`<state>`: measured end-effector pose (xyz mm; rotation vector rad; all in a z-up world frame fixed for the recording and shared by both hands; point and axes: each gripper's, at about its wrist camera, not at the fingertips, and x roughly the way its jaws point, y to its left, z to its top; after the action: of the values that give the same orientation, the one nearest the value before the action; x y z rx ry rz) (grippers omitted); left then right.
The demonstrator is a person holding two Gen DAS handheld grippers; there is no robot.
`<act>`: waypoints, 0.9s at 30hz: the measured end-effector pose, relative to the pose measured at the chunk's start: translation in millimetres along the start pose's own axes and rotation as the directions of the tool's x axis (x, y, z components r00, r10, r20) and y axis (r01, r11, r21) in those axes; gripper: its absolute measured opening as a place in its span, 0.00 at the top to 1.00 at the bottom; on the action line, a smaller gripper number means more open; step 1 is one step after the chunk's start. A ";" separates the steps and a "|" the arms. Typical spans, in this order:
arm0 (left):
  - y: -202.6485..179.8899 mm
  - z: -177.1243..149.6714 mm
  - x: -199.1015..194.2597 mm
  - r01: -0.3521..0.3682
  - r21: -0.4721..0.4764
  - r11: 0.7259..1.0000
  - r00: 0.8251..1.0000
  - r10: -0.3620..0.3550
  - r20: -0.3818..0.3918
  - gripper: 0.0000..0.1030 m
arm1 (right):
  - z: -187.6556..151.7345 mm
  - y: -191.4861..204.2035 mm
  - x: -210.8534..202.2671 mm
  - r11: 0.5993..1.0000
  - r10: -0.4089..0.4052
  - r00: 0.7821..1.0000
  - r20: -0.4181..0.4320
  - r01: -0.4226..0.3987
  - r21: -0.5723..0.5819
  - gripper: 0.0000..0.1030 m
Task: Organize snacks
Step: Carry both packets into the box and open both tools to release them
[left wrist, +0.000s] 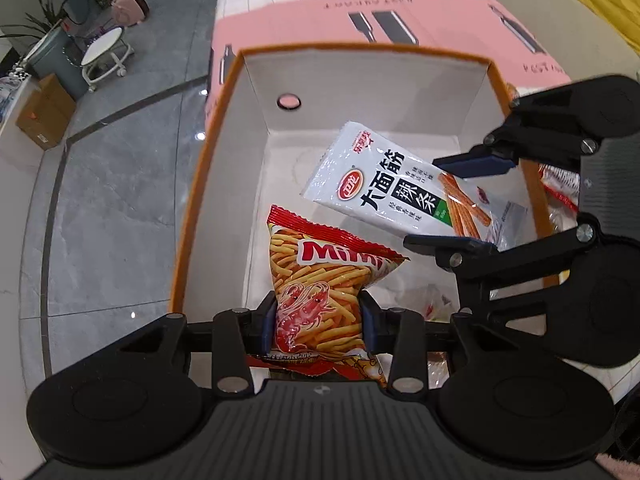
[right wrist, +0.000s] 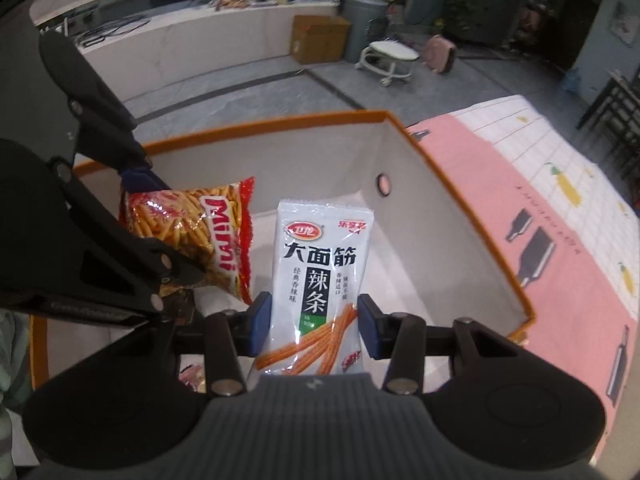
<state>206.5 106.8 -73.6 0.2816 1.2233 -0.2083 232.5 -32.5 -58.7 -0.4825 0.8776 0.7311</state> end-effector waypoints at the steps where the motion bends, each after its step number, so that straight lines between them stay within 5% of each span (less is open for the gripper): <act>1: -0.4 -0.1 2.2 -0.003 0.006 1.000 1.000 0.003 -0.008 0.56 | -0.2 0.2 3.9 1.000 0.002 1.000 -0.010 -0.002 -0.011 0.58; 17: 2.3 2.5 24.3 -0.036 0.023 0.999 0.988 0.039 -0.149 0.56 | 10.7 8.3 53.8 0.993 0.070 0.980 -0.187 -0.086 -0.076 0.57; 27: -1.6 5.2 24.1 -0.049 0.021 0.999 0.986 0.052 -0.158 0.51 | 7.9 12.7 48.9 0.995 0.062 0.980 -0.190 -0.076 -0.066 0.54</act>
<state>218.6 103.5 -94.8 0.3485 1.3710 -0.1545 248.0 -0.8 -95.7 -0.5957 1.0511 0.7921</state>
